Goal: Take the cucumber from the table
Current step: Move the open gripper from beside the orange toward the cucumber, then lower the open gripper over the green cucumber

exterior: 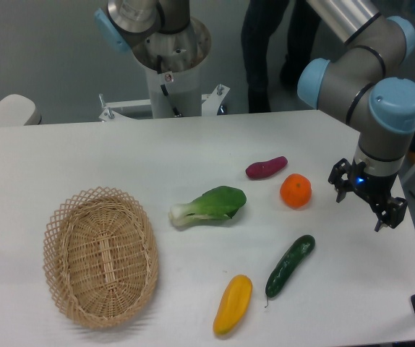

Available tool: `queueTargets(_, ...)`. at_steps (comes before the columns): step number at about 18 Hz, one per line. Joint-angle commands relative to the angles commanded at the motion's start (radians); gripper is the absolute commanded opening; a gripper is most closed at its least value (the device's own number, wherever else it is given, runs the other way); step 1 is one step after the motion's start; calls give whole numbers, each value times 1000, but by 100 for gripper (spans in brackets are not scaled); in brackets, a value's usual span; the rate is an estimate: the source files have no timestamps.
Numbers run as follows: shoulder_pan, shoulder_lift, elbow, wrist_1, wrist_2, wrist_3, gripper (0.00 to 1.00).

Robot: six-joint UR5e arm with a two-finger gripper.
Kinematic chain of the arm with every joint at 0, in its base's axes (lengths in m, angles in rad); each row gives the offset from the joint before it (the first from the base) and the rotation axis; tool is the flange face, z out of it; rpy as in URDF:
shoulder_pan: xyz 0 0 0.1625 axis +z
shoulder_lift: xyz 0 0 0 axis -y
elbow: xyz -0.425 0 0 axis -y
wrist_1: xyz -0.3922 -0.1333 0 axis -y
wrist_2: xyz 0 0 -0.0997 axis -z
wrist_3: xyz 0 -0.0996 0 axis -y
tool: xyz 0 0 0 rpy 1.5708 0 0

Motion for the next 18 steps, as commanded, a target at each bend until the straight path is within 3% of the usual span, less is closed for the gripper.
queueTargets(10,-12,-8,-12,6,3,-47,100)
queueTargets(18,-63,-64,-17,12,0,-323,100)
